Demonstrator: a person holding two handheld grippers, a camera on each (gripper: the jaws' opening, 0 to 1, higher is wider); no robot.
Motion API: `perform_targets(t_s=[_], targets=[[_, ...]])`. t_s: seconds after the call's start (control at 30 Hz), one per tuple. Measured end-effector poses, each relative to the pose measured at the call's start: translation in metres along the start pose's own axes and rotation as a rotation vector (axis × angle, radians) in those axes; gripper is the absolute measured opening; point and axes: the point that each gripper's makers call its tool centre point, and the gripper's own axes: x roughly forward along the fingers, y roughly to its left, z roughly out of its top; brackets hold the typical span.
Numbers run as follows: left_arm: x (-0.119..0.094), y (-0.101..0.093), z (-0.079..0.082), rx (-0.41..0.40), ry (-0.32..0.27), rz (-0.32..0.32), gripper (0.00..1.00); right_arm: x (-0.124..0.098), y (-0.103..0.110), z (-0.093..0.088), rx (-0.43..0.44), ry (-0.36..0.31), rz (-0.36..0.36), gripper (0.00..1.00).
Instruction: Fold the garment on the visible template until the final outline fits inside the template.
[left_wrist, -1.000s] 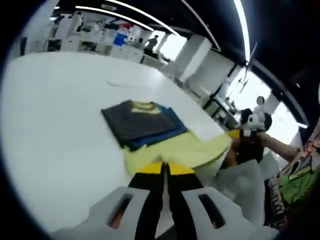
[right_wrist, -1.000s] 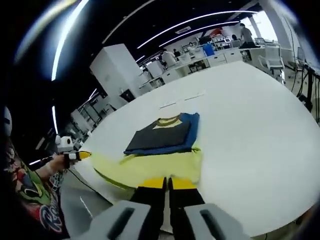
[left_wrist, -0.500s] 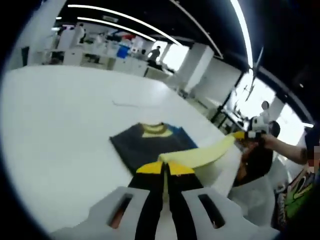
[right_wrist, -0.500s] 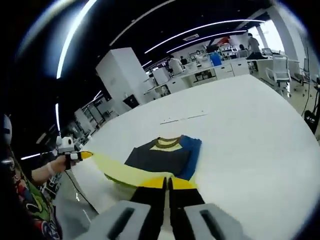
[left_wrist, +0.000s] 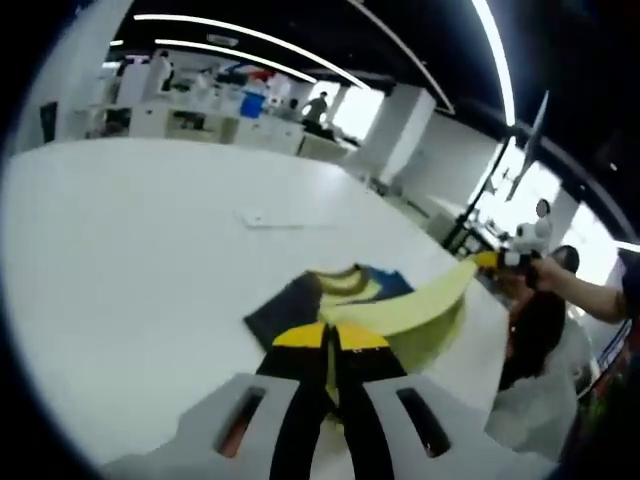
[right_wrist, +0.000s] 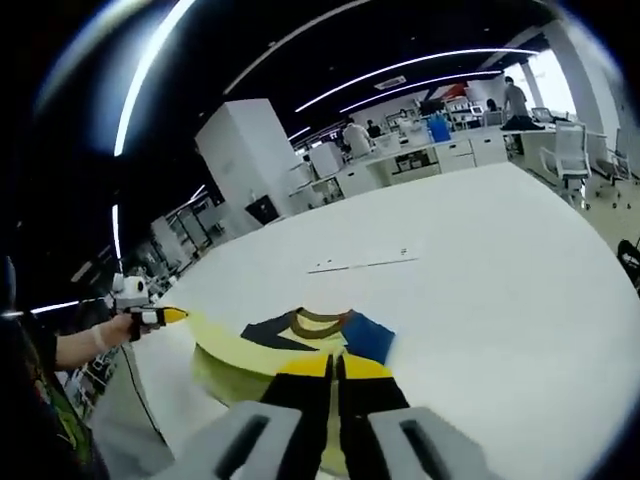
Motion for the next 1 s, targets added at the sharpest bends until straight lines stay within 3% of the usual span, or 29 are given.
perform_targets(t_s=[0.1,0.2,0.33,0.5,0.67,0.87,1.0], targets=[[0.010,0.018,0.000,-0.012,0.007,0.013,0.00,0.012,-0.003,0.000,-0.001,0.003,-0.005,0.00],[0.015,0.021,-0.002,-0.033,0.001,0.020,0.00,0.027,-0.012,0.004,0.005,-0.003,-0.007,0.00],[0.030,0.039,-0.003,-0.038,0.002,0.042,0.00,0.041,-0.016,0.002,0.015,0.002,-0.008,0.00],[0.049,0.056,-0.018,-0.039,0.039,0.068,0.00,0.074,-0.042,-0.005,-0.013,0.049,-0.026,0.00],[0.063,0.058,-0.032,-0.071,0.056,0.089,0.00,0.096,-0.062,-0.015,0.000,0.075,-0.039,0.00],[0.072,0.074,-0.031,-0.088,0.046,0.107,0.00,0.106,-0.071,-0.022,0.013,0.082,-0.050,0.00],[0.071,0.077,-0.025,-0.101,0.005,0.124,0.00,0.110,-0.073,-0.018,0.023,0.063,-0.045,0.00]])
